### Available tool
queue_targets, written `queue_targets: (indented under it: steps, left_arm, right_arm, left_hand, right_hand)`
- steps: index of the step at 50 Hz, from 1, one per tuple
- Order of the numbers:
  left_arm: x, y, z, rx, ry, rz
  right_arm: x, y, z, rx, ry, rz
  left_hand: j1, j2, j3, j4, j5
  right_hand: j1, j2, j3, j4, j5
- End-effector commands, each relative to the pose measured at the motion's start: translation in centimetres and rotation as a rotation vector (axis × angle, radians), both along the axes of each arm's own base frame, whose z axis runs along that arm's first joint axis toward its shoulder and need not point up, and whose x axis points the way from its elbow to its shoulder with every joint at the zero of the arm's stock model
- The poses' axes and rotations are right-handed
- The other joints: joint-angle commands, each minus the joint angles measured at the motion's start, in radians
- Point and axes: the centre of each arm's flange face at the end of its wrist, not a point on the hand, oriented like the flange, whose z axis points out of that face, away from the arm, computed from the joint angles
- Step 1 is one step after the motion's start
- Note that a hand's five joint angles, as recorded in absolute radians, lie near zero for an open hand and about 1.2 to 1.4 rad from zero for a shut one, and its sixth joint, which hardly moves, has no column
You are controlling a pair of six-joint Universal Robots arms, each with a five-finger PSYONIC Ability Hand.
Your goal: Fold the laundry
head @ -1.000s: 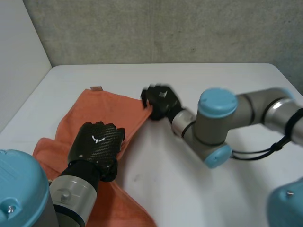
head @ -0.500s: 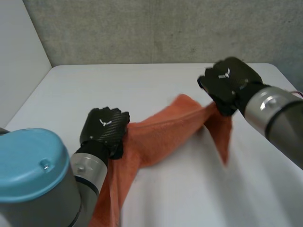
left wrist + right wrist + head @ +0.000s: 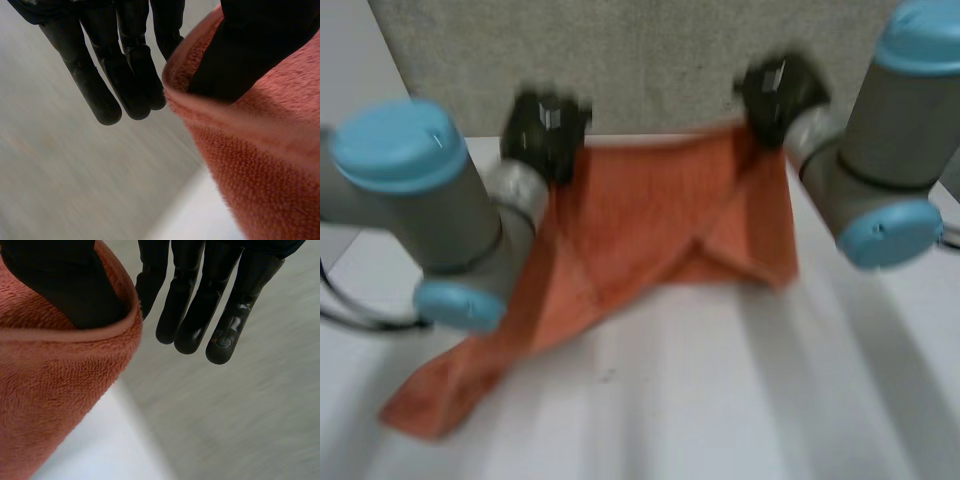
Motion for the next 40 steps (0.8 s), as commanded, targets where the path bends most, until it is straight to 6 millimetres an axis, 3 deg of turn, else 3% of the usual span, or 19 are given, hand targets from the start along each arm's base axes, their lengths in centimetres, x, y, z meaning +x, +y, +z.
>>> queue_targets:
  steps: [1,4,6,7,10,11,12,15,16,18,19,21,23,26,30,34,35,39,40]
  left_arm:
    - [1.3,0.6,13.5,-0.557,0.237,-0.055]
    - [1.8,0.9,13.4,-0.555,0.227,-0.055]
    - [2.3,0.8,11.9,-0.497,0.192,-0.048]
    - [2.4,0.7,11.2,-0.47,0.177,-0.047]
    - [2.9,0.5,7.7,-0.34,0.11,-0.042]
    - [3.0,0.5,6.7,-0.304,0.091,-0.043]
    - [3.3,0.6,4.5,-0.225,0.053,-0.041]
    - [3.8,0.9,1.4,-0.122,0.006,-0.035]
    - [4.2,1.0,-0.7,-0.061,-0.021,-0.032]
    - [4.6,1.2,-2.6,-0.007,-0.043,-0.027]
    - [4.8,1.2,-3.7,0.024,-0.054,-0.026]
    - [4.8,1.4,-7.4,0.123,-0.093,-0.04]
    - [4.8,1.6,-9.4,0.177,-0.114,-0.049]
    - [4.9,2.0,-12.4,0.26,-0.145,-0.052]
    - [5.1,2.3,-14.6,0.326,-0.164,-0.051]
    - [5.2,2.8,-15.3,0.371,-0.137,-0.053]
    - [5.2,2.9,-15.5,0.392,-0.116,-0.053]
    - [5.2,3.0,-15.5,0.434,-0.046,-0.05]
    - [5.2,3.0,-15.4,0.439,-0.034,-0.051]
  right_arm:
    - [-2.3,3.3,12.0,-0.453,-0.334,0.039]
    - [-3.1,4.5,11.9,-0.46,-0.316,0.059]
    - [-3.3,4.3,10.5,-0.417,-0.288,0.061]
    - [-3.3,4.1,8.7,-0.361,-0.254,0.066]
    - [-3.4,4.4,6.4,-0.27,-0.203,0.075]
    - [-3.4,4.7,4.7,-0.195,-0.167,0.08]
    - [-3.5,4.9,3.9,-0.154,-0.149,0.081]
    - [-3.8,5.7,0.5,0.022,-0.073,0.08]
    - [-3.8,5.9,-0.4,0.07,-0.053,0.078]
    - [-4.1,6.3,-1.9,0.161,-0.018,0.076]
    - [-4.1,6.5,-4.0,0.259,0.021,0.075]
    - [-4.2,6.5,-6.4,0.353,0.061,0.066]
    - [-4.1,6.3,-9.0,0.435,0.097,0.065]
    - [-4.0,6.0,-11.4,0.502,0.118,0.061]
    - [-4.5,5.8,-12.5,0.537,0.125,0.044]
    - [-4.8,6.0,-12.8,0.551,0.128,0.039]
    - [-4.8,6.1,-12.9,0.555,0.128,0.039]
    - [-5.1,6.3,-12.7,0.557,0.116,0.031]
    - [-5.1,6.4,-12.5,0.557,0.109,0.031]
  left_hand:
    - [0.263,0.197,0.202,0.2,0.258]
    - [0.263,0.197,0.202,0.2,0.258]
    - [0.263,0.197,0.202,0.2,0.258]
    - [0.263,0.197,0.202,0.2,0.258]
    - [0.263,0.197,0.202,0.2,0.258]
    - [0.263,0.197,0.202,0.2,0.258]
    - [0.263,0.197,0.202,0.2,0.258]
    - [0.263,0.197,0.202,0.2,0.258]
    - [0.263,0.197,0.202,0.2,0.258]
    - [0.263,0.197,0.202,0.2,0.258]
    - [0.263,0.197,0.202,0.2,0.258]
    - [0.263,0.197,0.202,0.2,0.258]
    - [0.263,0.197,0.202,0.2,0.258]
    - [0.263,0.197,0.202,0.2,0.258]
    - [0.263,0.197,0.202,0.2,0.258]
    - [0.223,0.157,0.162,0.16,0.218]
    - [0.019,-0.047,-0.042,-0.044,0.014]
    - [-0.402,-0.468,-0.462,-0.465,-0.406]
    - [-0.403,-0.469,-0.464,-0.466,-0.408]
  right_hand:
    - [0.409,0.22,0.215,0.209,0.247]
    - [0.409,0.22,0.215,0.209,0.247]
    - [0.409,0.22,0.215,0.209,0.247]
    - [0.409,0.22,0.215,0.209,0.247]
    - [0.409,0.22,0.215,0.209,0.247]
    - [0.409,0.22,0.215,0.209,0.247]
    - [0.409,0.22,0.215,0.209,0.247]
    - [0.409,0.22,0.215,0.209,0.247]
    - [0.409,0.22,0.215,0.209,0.247]
    - [0.409,0.22,0.215,0.209,0.247]
    - [0.409,0.22,0.215,0.209,0.247]
    - [0.409,0.22,0.215,0.209,0.247]
    - [0.409,0.22,0.215,0.209,0.247]
    - [0.409,0.22,0.215,0.209,0.247]
    - [0.409,0.22,0.215,0.209,0.247]
    - [0.409,0.22,0.215,0.209,0.247]
    - [0.409,0.22,0.215,0.209,0.247]
    - [0.409,0.22,0.215,0.209,0.247]
    - [0.409,0.22,0.215,0.209,0.247]
